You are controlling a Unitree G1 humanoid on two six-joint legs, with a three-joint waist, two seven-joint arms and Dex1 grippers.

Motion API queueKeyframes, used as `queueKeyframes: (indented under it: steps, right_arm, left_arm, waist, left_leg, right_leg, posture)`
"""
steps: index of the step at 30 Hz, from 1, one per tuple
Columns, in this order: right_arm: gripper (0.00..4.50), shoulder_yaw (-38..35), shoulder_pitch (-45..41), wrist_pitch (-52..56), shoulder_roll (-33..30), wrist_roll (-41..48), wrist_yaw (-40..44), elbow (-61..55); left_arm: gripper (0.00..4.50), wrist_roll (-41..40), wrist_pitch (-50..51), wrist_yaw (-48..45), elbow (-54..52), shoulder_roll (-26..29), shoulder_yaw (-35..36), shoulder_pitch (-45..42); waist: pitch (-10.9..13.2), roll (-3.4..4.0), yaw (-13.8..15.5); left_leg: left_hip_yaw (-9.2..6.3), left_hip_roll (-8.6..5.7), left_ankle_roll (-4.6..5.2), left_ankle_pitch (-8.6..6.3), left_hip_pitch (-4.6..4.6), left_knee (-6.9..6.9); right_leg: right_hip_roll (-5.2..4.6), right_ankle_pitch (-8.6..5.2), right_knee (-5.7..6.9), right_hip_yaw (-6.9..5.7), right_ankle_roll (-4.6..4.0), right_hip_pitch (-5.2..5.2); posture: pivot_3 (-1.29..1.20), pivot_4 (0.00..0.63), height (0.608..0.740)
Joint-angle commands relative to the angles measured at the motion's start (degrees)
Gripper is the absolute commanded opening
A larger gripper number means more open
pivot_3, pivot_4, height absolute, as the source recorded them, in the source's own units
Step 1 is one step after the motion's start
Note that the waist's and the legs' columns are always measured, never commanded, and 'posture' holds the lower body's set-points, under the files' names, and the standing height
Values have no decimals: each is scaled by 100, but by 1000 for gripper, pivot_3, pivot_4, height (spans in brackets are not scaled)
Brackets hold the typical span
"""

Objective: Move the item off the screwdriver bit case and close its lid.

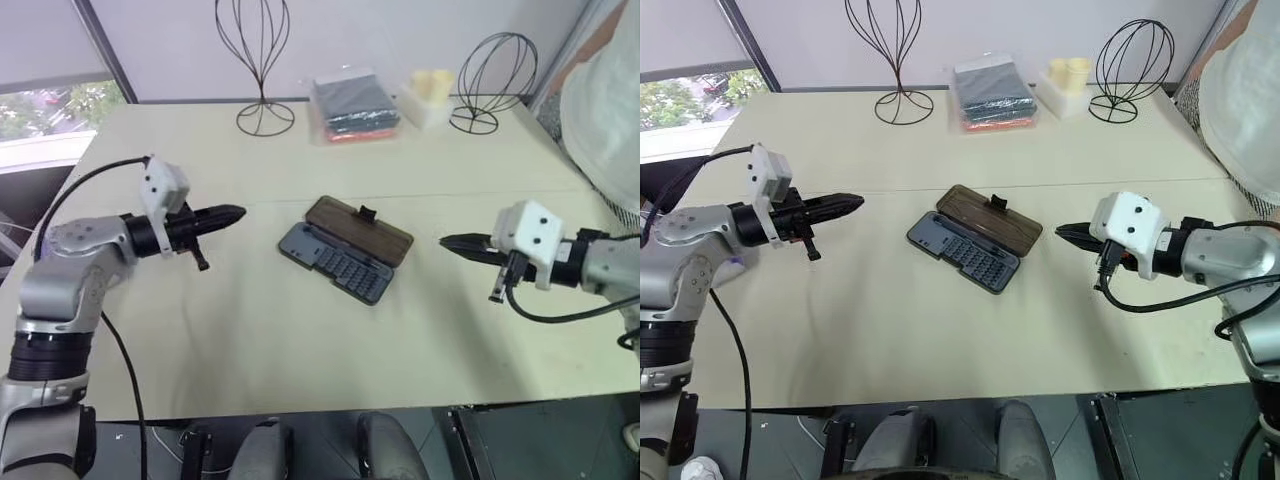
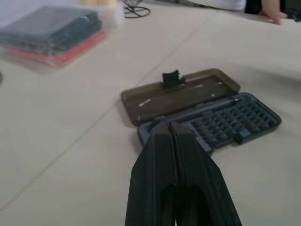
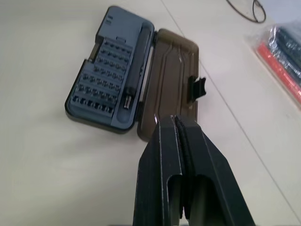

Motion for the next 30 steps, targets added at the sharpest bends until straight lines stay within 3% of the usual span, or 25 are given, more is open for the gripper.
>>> queueKeyframes:
  steps: [1, 30]
  right_arm:
    - [28, -34, -162, 23, -35, 51, 14, -96]
    - [28, 207, -385, 135, 179, 18, -216, -169]
  left_arm:
    - [0, 33, -97, -18, -117, -11, -5, -45]
    - [0, 150, -79, 185, -149, -313, -64, -51]
  waist:
    - [0, -1, 1]
    - [1, -1, 12]
  left_leg:
    - [0, 0, 0, 0, 0, 0]
    - [0, 0, -1, 1, -2, 3]
  right_leg:
    - [0, 0, 0, 0, 0, 0]
    - [-1, 0, 0, 1, 0, -1]
  posture:
    - [0, 150, 740]
    - [0, 150, 740]
